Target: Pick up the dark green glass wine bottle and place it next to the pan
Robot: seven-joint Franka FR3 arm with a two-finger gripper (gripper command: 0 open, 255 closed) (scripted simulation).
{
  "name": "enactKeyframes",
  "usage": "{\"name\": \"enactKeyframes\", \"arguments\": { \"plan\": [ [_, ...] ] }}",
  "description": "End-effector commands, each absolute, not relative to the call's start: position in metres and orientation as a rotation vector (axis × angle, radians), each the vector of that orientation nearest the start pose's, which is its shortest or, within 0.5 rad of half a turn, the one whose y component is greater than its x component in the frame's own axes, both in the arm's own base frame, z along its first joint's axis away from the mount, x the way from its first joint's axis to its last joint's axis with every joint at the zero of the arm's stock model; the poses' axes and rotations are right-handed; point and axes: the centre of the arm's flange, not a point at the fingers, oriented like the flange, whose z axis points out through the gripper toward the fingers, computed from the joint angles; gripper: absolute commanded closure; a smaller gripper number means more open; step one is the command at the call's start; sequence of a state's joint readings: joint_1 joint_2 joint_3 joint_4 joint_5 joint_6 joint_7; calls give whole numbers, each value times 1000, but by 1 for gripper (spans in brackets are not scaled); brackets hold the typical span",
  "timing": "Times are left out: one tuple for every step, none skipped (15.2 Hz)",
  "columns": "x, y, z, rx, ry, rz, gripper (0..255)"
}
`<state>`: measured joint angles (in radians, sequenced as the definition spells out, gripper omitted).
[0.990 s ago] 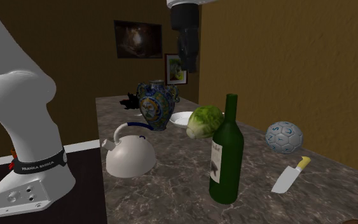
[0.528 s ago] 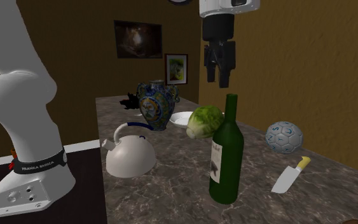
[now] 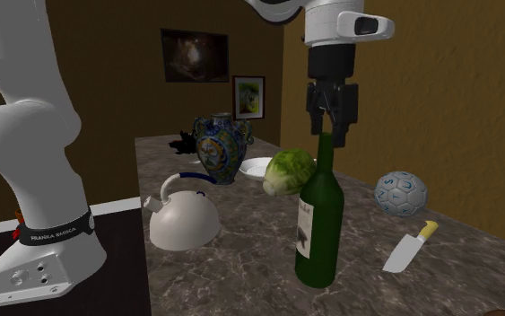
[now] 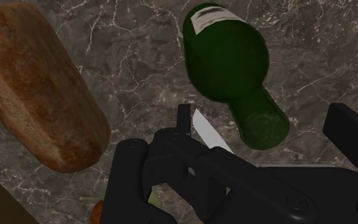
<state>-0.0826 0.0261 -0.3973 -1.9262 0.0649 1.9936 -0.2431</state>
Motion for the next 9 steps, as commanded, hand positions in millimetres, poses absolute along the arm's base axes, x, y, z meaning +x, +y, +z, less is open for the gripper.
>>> {"name": "enactKeyframes", "arguments": {
  "plan": [
    [510,-258,468,-3083,406,-91,0],
    [511,-258,460,-3083,406,-91,0],
    [511,-258,460,-3083,406,-91,0],
    [511,-258,460,-3083,406,-91,0],
    [511,-258,460,-3083,406,-91,0],
    [511,-258,460,-3083,406,-91,0],
    [511,-258,460,-3083,406,-91,0],
    [511,-258,460,-3083,406,-91,0],
    [511,-258,460,-3083,406,-91,0]
  ]
}}
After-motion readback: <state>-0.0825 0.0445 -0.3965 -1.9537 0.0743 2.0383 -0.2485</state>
